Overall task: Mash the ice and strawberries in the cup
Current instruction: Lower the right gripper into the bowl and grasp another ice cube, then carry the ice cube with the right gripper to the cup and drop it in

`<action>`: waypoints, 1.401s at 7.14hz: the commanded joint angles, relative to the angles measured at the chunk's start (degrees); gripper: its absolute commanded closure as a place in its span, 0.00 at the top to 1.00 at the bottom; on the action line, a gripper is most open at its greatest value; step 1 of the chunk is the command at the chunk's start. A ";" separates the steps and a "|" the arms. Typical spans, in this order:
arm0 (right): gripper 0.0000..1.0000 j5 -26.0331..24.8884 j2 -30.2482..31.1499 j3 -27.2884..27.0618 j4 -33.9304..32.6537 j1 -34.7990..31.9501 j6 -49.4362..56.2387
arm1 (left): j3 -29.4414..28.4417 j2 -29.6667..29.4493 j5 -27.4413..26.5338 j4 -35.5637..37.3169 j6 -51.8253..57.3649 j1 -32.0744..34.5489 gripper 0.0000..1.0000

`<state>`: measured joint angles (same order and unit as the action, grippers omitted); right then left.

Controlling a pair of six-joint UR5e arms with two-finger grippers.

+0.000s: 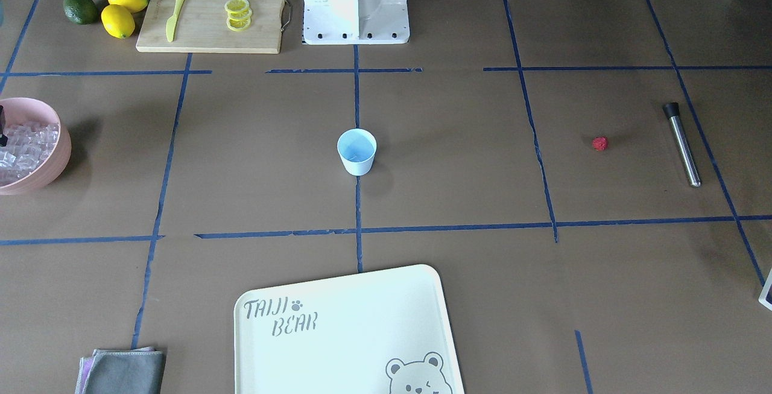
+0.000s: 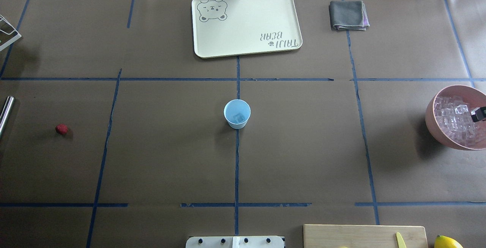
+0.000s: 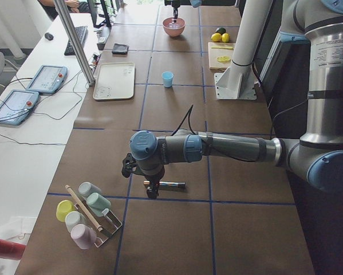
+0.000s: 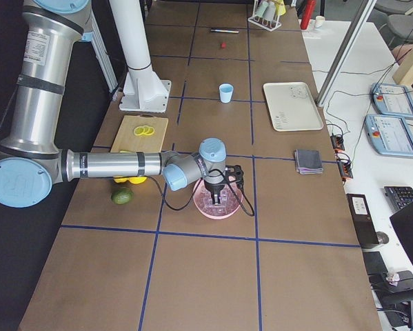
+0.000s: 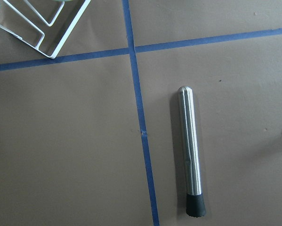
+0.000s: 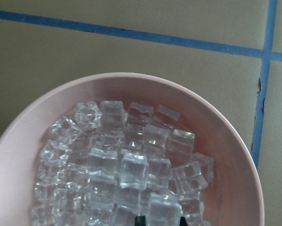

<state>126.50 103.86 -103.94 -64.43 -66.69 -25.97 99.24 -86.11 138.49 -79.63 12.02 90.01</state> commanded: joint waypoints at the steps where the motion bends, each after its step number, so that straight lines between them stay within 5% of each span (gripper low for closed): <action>1: 0.00 8.59 1.08 -5.74 0.18 -0.20 -5.02 | 0.52 0.07 0.02 0.09 -0.07 -0.01 1.00; 3: 0.00 11.31 -4.94 -10.56 0.36 6.34 -25.32 | 0.43 0.07 0.02 0.09 -0.07 -0.01 1.00; 5: 0.00 9.04 -19.95 -10.85 0.10 14.96 -49.68 | 0.34 0.07 0.02 0.09 -0.16 -0.01 1.00; 7: 0.01 -6.01 -33.65 -8.32 -0.60 29.96 -67.64 | 0.43 0.07 0.02 0.09 -0.16 -0.01 1.00; 9: 0.01 -17.99 -47.37 3.23 -1.39 37.48 -74.55 | 0.17 0.07 0.02 0.09 -0.16 -0.01 1.00; 10: 0.01 -19.96 -51.52 8.78 -0.96 37.94 -75.36 | 0.17 0.07 0.02 0.09 -0.07 -0.01 1.00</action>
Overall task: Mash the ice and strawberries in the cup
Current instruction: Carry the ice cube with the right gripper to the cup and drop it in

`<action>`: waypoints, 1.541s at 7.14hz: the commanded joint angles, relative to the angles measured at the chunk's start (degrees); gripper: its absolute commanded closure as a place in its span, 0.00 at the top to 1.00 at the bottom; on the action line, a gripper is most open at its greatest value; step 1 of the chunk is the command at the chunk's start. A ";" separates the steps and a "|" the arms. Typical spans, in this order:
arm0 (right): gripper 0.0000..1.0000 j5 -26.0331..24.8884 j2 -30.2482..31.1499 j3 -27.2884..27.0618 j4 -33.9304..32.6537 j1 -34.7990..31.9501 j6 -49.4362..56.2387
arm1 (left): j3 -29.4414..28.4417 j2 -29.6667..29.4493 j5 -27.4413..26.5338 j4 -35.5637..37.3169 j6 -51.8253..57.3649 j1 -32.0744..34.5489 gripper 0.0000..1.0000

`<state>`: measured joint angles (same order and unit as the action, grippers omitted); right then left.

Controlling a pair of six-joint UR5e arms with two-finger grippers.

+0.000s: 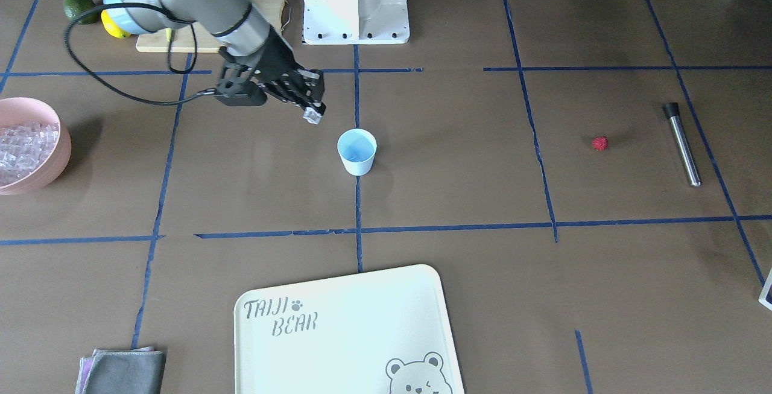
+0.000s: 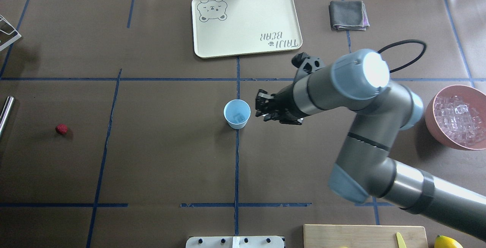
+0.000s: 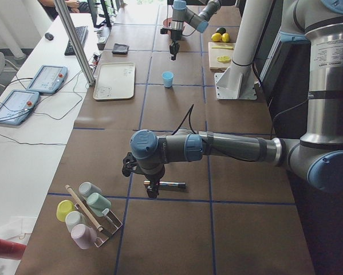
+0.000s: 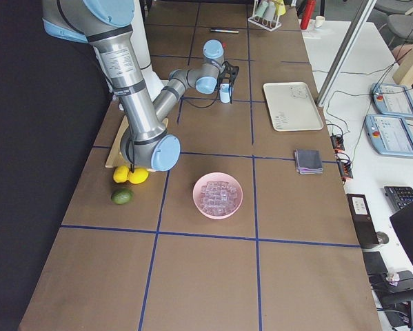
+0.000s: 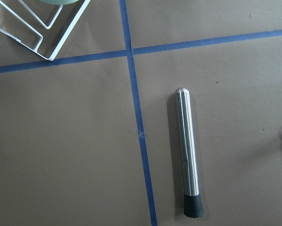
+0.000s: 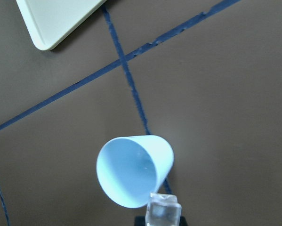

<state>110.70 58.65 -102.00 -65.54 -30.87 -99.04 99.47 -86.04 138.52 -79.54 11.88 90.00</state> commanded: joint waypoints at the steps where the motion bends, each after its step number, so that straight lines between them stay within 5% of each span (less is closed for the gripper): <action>1: 0.01 -4.17 -6.53 7.43 0.06 2.13 -2.13 | -0.15 0.00 0.00 0.00 0.07 0.00 1.00; 3: 0.03 -4.52 -6.35 7.87 -0.29 2.13 -1.69 | -0.33 0.00 0.00 0.00 0.07 0.00 1.00; 4: 0.21 -4.52 -6.44 7.87 -0.29 2.22 -1.60 | -0.33 0.00 0.00 0.00 0.16 0.00 1.00; 5: 0.54 -4.52 -6.44 7.96 -0.38 2.14 -1.77 | -0.24 0.00 0.00 0.00 0.07 0.00 1.00; 9: 0.63 -3.48 -5.66 6.13 -0.82 1.00 -1.60 | 0.02 0.00 0.00 0.00 -0.02 0.00 1.00; 11: 0.71 11.82 2.74 -0.80 -7.04 -10.88 5.89 | 0.11 0.00 0.00 0.00 -0.02 0.00 1.00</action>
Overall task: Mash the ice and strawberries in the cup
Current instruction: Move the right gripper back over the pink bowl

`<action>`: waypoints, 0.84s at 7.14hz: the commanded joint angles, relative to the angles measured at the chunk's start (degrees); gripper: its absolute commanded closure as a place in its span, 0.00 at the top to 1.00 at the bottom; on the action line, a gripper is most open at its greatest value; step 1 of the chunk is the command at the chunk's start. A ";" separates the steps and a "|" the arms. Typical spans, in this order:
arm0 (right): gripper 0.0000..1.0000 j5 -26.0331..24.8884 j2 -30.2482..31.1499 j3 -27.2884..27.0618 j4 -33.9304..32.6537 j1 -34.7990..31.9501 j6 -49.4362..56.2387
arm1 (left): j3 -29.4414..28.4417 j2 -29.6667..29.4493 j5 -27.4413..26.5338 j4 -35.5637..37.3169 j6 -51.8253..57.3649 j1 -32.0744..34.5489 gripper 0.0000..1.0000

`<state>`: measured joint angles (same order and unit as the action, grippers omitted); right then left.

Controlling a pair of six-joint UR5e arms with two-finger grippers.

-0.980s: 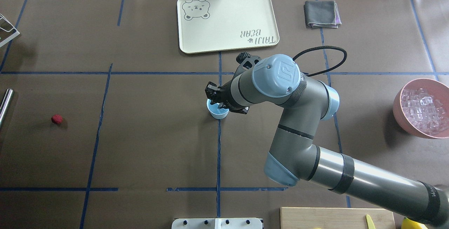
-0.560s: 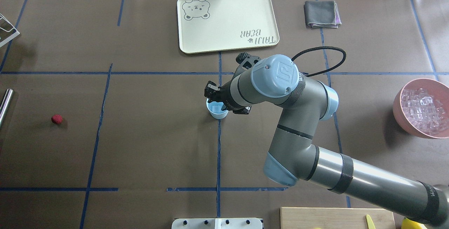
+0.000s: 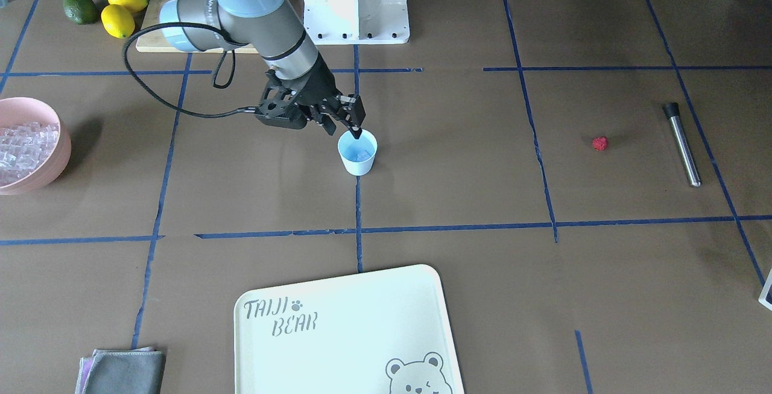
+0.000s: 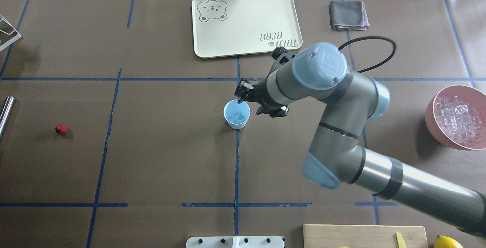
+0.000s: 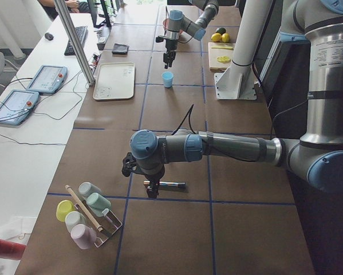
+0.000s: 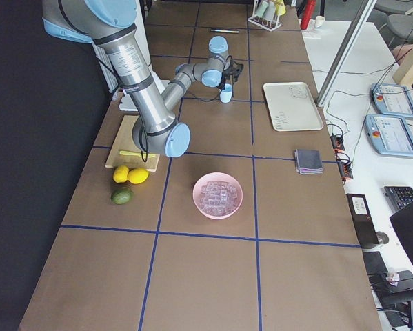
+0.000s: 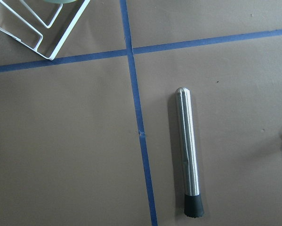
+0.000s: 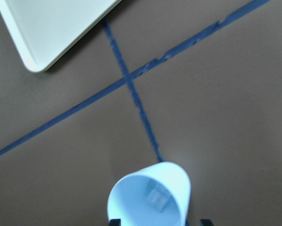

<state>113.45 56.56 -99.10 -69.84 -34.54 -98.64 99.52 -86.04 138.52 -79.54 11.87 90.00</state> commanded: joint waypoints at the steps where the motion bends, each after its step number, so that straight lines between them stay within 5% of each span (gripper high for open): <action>1: 0.79 15.07 14.01 -8.08 -2.67 -13.38 15.13 | 0.06 0.00 0.00 0.00 0.00 0.00 1.00; 2: 0.95 18.70 23.07 -10.65 -2.67 -19.19 27.76 | 0.15 -0.09 0.00 0.00 0.00 0.00 1.00; 4: 0.99 20.85 36.37 -10.68 -2.49 -28.79 51.41 | 0.24 0.00 0.00 -0.09 0.00 0.09 1.00; 6: 0.99 19.97 41.26 -3.96 -1.97 -34.08 72.36 | 0.85 0.00 0.00 0.00 0.09 0.09 1.00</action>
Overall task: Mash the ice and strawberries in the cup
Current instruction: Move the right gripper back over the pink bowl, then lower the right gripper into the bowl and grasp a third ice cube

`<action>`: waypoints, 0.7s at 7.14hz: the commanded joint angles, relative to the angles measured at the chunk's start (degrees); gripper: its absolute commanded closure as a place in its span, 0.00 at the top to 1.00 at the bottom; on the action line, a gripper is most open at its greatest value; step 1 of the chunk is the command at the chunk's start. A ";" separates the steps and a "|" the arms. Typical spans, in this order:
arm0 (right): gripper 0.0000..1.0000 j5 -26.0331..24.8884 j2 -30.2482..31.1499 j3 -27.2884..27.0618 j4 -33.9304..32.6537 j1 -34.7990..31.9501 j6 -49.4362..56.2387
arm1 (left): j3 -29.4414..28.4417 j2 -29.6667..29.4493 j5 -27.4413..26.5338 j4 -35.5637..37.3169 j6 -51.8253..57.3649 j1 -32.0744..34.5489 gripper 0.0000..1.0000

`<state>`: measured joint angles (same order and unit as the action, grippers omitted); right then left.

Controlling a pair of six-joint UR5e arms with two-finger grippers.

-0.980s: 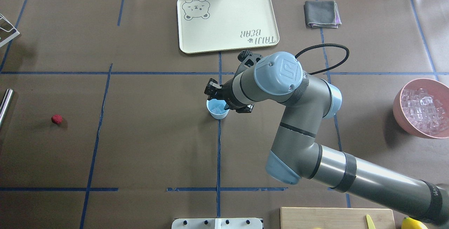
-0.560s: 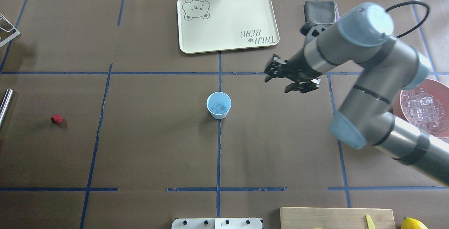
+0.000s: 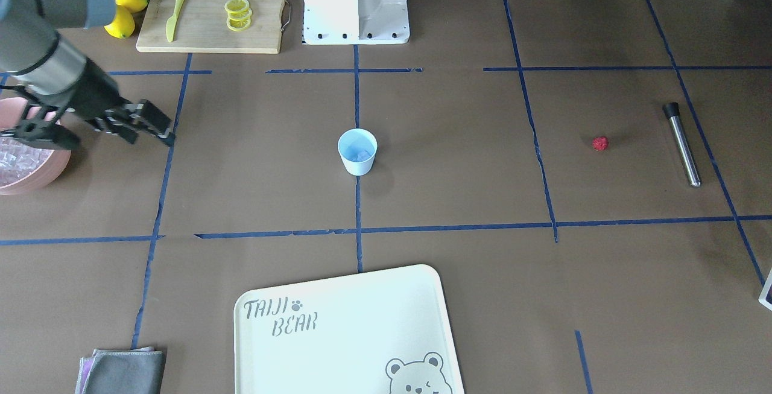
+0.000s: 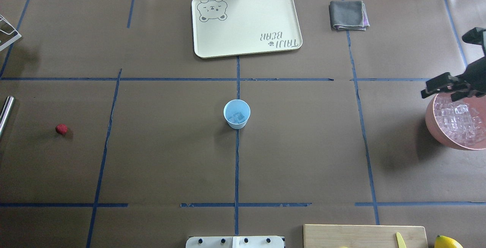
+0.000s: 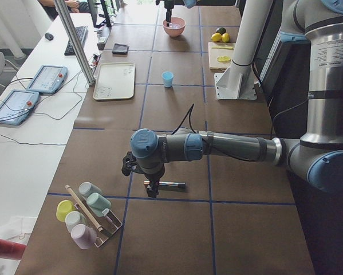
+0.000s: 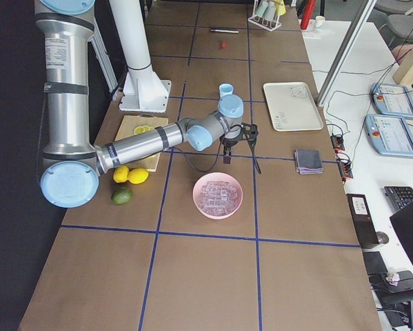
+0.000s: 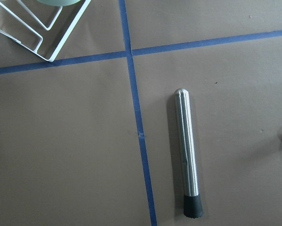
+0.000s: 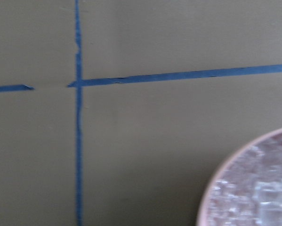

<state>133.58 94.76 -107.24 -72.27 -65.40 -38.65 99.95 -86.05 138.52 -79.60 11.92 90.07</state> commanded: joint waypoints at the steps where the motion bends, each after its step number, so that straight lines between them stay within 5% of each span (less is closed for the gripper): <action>1: 0.99 -0.25 2.54 6.32 0.72 -3.67 14.55 | 0.51 0.00 0.00 0.05 0.03 0.02 1.00; 5: 0.98 -3.06 0.08 9.59 0.73 -2.98 10.79 | 0.25 0.00 0.00 0.05 -0.06 0.01 1.00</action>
<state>130.92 95.38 -99.08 -71.57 -68.66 -27.17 100.33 -86.04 138.52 -79.54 11.87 90.02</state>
